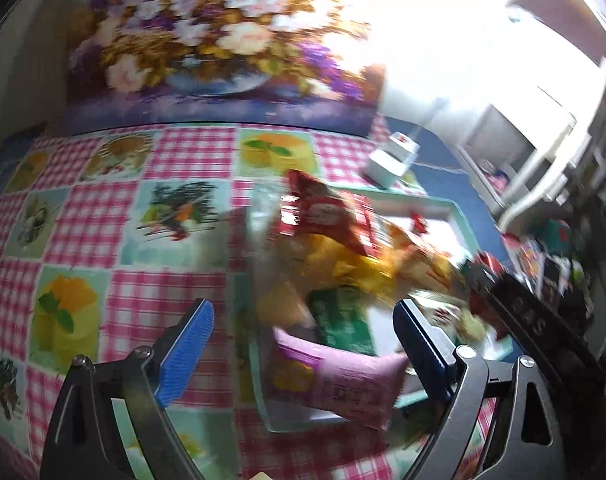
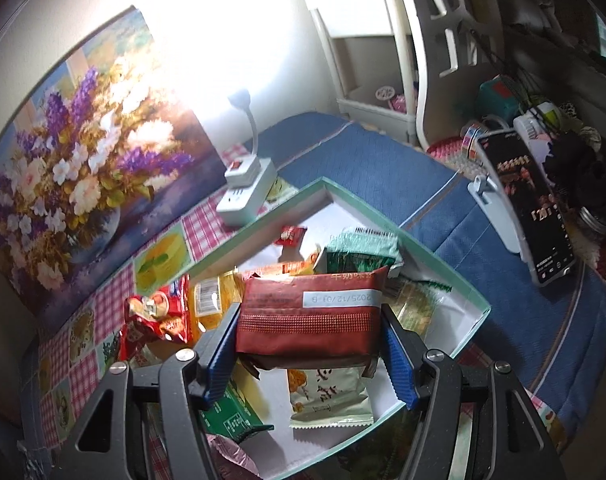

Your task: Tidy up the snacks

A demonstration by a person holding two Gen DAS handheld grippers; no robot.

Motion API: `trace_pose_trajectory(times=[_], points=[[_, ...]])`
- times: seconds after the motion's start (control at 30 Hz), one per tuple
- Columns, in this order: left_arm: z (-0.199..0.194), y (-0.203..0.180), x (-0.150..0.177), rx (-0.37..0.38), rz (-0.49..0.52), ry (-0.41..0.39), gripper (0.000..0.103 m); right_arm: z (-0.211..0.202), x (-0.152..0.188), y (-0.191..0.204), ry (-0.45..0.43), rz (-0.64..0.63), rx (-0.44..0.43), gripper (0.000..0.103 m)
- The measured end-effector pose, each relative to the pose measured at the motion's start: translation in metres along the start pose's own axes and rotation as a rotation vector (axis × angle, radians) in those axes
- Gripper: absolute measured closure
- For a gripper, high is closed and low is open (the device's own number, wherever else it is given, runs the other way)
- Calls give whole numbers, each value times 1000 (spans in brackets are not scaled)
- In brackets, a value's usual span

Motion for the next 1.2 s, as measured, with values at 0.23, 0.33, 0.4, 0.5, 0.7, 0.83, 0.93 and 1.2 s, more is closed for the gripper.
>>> trace_pose_trajectory(times=[0.23,0.33,0.4,0.5,0.7,0.83,0.93,1.2], points=[[-8,52,-5,-144,-138,-29,11,22,25,24,116,-125,-30,34],[-7,65,-2,-165,-172,-21,10,26,31,30,132,-162,-30,31],[-7,69,0,-176,-182,-14,9,27,32,30,129,-175,-22,25],[-6,73,2,-191,-179,-5,9,25,33,33,114,-185,-22,21],[-5,76,8,-205,-163,15,9,15,33,38,77,-207,-35,16],[-11,81,12,-235,-147,27,9,2,35,42,34,-236,-46,0],[-21,85,13,-258,-132,14,9,-7,38,44,18,-259,-53,0],[-51,104,22,-271,-143,-10,9,-30,50,40,-10,-311,-63,0]])
Point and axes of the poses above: each gripper's, at about its wrist camera, not at the fingertips, and z roughly the way its jaws point, y to its left, x to its underside, the point moved 7 cm from there along z, roughly the way its jaws point, and after that the axes turned 5 degrees about x, right-handed, at the moved point
